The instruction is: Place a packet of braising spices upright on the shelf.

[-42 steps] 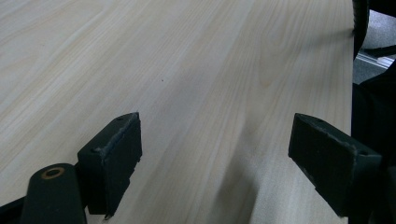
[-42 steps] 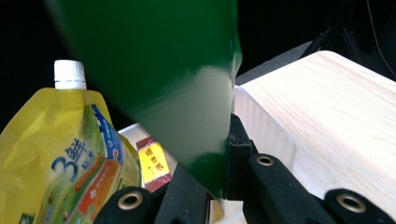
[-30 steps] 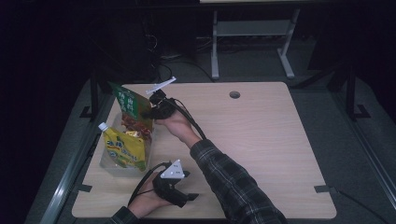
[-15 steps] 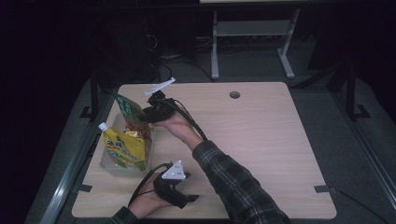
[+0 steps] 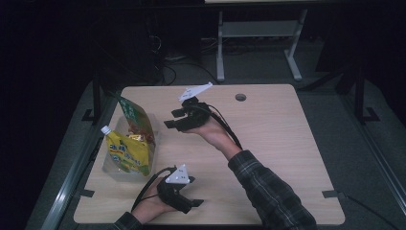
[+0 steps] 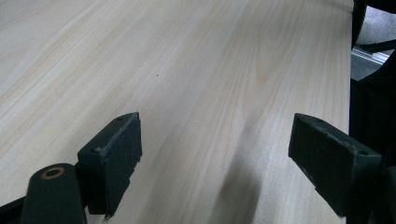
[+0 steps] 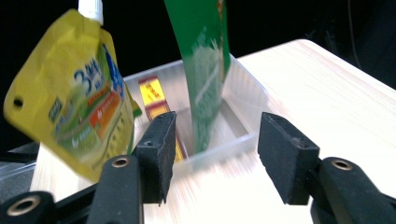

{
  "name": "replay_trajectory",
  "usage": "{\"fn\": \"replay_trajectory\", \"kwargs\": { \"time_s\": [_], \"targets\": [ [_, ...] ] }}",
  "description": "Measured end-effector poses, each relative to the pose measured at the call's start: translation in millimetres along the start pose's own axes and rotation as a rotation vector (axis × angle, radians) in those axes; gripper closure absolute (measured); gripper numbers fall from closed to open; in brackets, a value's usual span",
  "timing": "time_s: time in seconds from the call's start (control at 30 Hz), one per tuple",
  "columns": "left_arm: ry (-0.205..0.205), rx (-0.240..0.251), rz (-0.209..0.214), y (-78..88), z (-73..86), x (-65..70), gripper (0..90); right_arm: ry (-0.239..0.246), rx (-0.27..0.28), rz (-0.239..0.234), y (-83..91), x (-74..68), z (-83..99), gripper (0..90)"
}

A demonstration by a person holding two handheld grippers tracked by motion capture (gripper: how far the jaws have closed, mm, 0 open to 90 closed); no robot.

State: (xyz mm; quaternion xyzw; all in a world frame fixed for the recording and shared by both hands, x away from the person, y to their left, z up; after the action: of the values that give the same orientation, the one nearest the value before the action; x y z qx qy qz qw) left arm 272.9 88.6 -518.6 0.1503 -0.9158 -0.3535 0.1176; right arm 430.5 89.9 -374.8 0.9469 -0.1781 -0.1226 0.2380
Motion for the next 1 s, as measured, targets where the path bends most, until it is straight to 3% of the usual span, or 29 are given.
{"fn": "replay_trajectory", "kwargs": {
  "time_s": [0.43,0.63,1.0],
  "targets": [
    [-0.003,-0.009,0.015,4.2,1.8,0.2,16.8,-0.014,-0.030,0.085,49.1,20.3,55.6,39.6],
    [-0.005,-0.001,0.010,6.0,1.4,-3.4,17.0,-0.028,-0.065,0.133,75.1,27.4,93.0,37.0],
    [0.005,-0.002,0.009,8.6,1.6,-5.6,16.9,-0.085,-0.081,0.184,115.8,28.6,146.3,32.7]
  ]
}}
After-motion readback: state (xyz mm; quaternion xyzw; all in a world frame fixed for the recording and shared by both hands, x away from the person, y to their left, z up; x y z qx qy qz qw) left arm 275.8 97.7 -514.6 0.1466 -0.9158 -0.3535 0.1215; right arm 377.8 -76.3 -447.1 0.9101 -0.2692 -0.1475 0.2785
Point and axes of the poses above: each handheld gripper's, and its own axes: y roughly backward along the jaws, z roughly out of its underside, x roughly to its right, the point moved 9 cm from there along -y, roughly forward along the jaws
